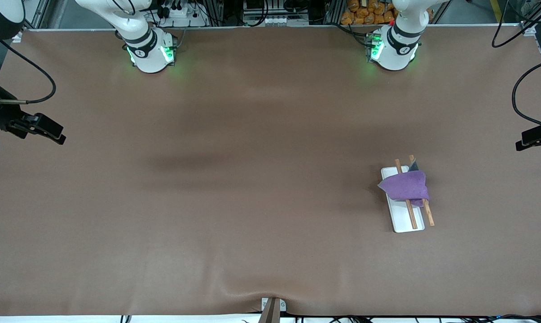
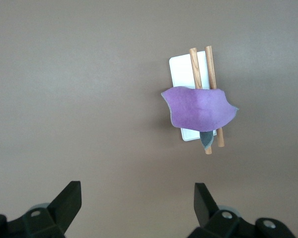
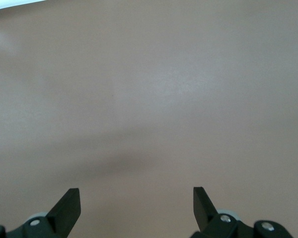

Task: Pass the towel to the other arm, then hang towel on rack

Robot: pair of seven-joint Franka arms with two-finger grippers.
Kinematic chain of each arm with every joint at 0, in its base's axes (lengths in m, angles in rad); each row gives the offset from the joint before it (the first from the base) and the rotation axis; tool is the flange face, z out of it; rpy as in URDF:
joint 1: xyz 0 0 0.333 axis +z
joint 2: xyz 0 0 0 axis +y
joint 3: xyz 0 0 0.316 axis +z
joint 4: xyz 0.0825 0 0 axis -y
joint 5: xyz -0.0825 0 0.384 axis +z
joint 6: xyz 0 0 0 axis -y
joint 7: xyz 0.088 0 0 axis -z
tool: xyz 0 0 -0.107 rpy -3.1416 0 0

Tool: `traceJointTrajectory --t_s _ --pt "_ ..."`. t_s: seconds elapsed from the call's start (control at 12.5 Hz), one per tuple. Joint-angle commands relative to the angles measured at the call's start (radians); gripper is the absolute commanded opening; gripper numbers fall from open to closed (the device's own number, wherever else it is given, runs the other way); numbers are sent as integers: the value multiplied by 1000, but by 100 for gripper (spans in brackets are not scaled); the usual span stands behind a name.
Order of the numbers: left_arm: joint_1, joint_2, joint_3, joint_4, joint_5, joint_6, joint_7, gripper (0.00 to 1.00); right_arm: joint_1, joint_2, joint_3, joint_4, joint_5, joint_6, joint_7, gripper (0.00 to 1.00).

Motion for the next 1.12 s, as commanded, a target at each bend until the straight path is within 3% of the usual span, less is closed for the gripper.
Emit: traceJointTrajectory --t_s 0.0,0.24,0.32,0.56,0.64,1.04 --pt "3 -63 -40 -21 14 -11 0 100 -11 0 11 5 -20 -1 -11 100" --pt "-31 -146 -41 -93 -4 -29 -9 100 -11 -3 11 2 -20 -1 -11 100" --pt "-61 -178 -6 -127 -27 -23 -24 100 -11 -5 11 4 -20 -4 -11 100" --pt "-299 -270 201 -239 -47 -9 -90 100 -11 -3 11 2 -18 1 -11 100" --pt "-338 -290 221 -260 -47 -8 -133 100 -11 -3 11 2 -20 1 -11 100" --pt "-384 -358 216 -351 -45 37 -276 100 -11 -5 13 4 -18 -2 -11 100"
